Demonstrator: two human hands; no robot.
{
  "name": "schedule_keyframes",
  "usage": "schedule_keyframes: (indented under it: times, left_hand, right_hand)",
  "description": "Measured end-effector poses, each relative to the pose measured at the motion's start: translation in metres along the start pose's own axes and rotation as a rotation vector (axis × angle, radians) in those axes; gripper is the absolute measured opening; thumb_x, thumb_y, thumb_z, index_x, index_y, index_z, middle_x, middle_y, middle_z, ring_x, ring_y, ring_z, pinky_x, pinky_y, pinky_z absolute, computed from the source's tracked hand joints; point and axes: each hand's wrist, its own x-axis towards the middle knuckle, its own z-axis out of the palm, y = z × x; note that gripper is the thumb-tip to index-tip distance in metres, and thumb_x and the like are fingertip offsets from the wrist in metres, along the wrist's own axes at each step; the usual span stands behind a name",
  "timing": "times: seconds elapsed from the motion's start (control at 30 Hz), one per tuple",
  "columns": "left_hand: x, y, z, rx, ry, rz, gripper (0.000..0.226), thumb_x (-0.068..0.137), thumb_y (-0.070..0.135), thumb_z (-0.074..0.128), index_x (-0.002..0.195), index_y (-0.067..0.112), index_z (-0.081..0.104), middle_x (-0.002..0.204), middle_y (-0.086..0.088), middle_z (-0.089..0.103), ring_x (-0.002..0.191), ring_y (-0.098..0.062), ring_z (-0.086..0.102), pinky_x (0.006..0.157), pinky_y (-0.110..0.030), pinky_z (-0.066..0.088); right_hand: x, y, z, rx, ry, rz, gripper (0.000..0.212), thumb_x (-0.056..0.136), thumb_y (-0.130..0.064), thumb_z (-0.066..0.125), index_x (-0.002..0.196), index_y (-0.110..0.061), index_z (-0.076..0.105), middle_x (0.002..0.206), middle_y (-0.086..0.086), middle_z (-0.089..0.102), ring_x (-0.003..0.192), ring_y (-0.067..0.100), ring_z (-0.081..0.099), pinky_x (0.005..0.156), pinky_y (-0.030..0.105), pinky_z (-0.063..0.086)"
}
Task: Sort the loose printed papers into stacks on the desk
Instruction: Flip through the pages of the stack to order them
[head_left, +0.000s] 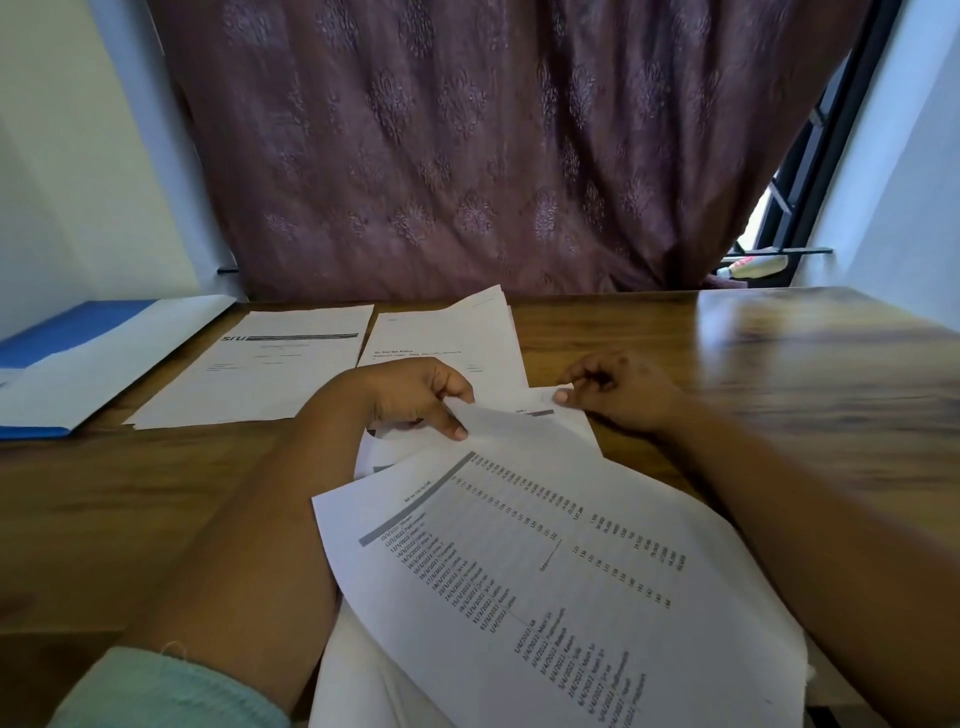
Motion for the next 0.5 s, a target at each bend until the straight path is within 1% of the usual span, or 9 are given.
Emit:
schedule_keyframes:
  times: [0.07, 0.1, 0.2, 0.27, 0.33, 0.4, 0.47, 0.5]
  left_hand:
    - [0.0001, 0.0001, 0.0001, -0.052, -0.01, -0.021, 0.03, 0.085, -0.001, 0.069, 0.114, 0.007, 0.07, 0.112, -0.006, 0.074, 0.102, -0.026, 0.071, 0.087, -0.037, 0.058]
    - [-0.0003, 0.0008, 0.0005, -0.066, -0.022, -0.025, 0.032, 0.086, 0.0, 0.069, 0.116, 0.008, 0.069, 0.113, -0.006, 0.073, 0.102, -0.026, 0.071, 0.086, -0.036, 0.059]
    - [-0.0025, 0.0026, 0.0018, -0.088, -0.052, -0.026, 0.031, 0.087, 0.002, 0.069, 0.115, 0.012, 0.067, 0.114, -0.006, 0.073, 0.101, -0.026, 0.071, 0.078, -0.035, 0.06]
    - [-0.0044, 0.004, 0.002, -0.087, -0.067, -0.032, 0.035, 0.085, 0.0, 0.07, 0.117, 0.013, 0.065, 0.113, -0.006, 0.073, 0.1, -0.026, 0.072, 0.076, -0.035, 0.06]
    - [-0.0049, 0.0048, 0.0015, -0.038, -0.068, -0.027, 0.038, 0.082, 0.0, 0.073, 0.116, 0.014, 0.064, 0.112, -0.004, 0.073, 0.099, -0.024, 0.072, 0.078, -0.036, 0.06]
    - [-0.006, 0.0053, 0.0013, 0.005, -0.061, -0.018, 0.039, 0.081, 0.002, 0.075, 0.115, 0.016, 0.065, 0.112, -0.001, 0.074, 0.101, -0.023, 0.071, 0.085, -0.041, 0.059]
    - [-0.0081, 0.0059, 0.0008, 0.005, -0.048, -0.021, 0.039, 0.081, 0.002, 0.075, 0.116, 0.015, 0.065, 0.112, -0.002, 0.073, 0.101, -0.024, 0.071, 0.089, -0.045, 0.057]
    - [-0.0092, 0.006, 0.0006, -0.007, -0.043, -0.022, 0.038, 0.082, 0.001, 0.074, 0.117, 0.014, 0.066, 0.113, -0.004, 0.073, 0.102, -0.025, 0.071, 0.09, -0.047, 0.057]
  right_hand:
    - [0.0026, 0.0005, 0.0048, -0.001, 0.017, -0.018, 0.032, 0.079, -0.037, 0.077, 0.104, -0.018, 0.068, 0.089, -0.004, 0.065, 0.077, 0.007, 0.057, 0.067, 0.014, 0.045]
    - [0.0034, 0.0002, 0.0063, 0.007, 0.033, -0.025, 0.03, 0.078, -0.034, 0.079, 0.101, -0.018, 0.067, 0.086, -0.005, 0.064, 0.074, 0.006, 0.056, 0.065, 0.012, 0.044]
    - [0.0048, -0.0022, 0.0084, 0.131, 0.106, -0.02, 0.022, 0.076, -0.023, 0.082, 0.089, -0.018, 0.065, 0.078, -0.006, 0.063, 0.066, 0.002, 0.055, 0.061, 0.009, 0.043]
    - [0.0058, -0.0012, 0.008, 0.193, 0.164, -0.018, 0.019, 0.076, -0.021, 0.082, 0.086, -0.019, 0.066, 0.074, -0.005, 0.065, 0.064, 0.004, 0.057, 0.061, 0.01, 0.044]
    - [0.0051, -0.0011, 0.0067, 0.204, 0.191, -0.012, 0.015, 0.079, -0.021, 0.08, 0.088, -0.018, 0.068, 0.073, 0.004, 0.068, 0.065, 0.009, 0.06, 0.063, 0.014, 0.045]
    - [0.0036, -0.0011, 0.0052, 0.19, 0.173, -0.019, 0.011, 0.083, -0.022, 0.076, 0.089, -0.016, 0.069, 0.075, 0.01, 0.069, 0.066, 0.013, 0.06, 0.063, 0.015, 0.044]
    - [0.0017, -0.0016, 0.0022, 0.194, 0.21, -0.027, 0.007, 0.086, -0.021, 0.072, 0.088, -0.015, 0.069, 0.079, 0.003, 0.07, 0.071, 0.01, 0.061, 0.062, 0.013, 0.042]
    - [0.0015, -0.0007, -0.0003, 0.205, 0.276, -0.025, 0.006, 0.087, -0.021, 0.071, 0.087, -0.015, 0.069, 0.081, -0.003, 0.068, 0.073, 0.007, 0.06, 0.062, 0.01, 0.042]
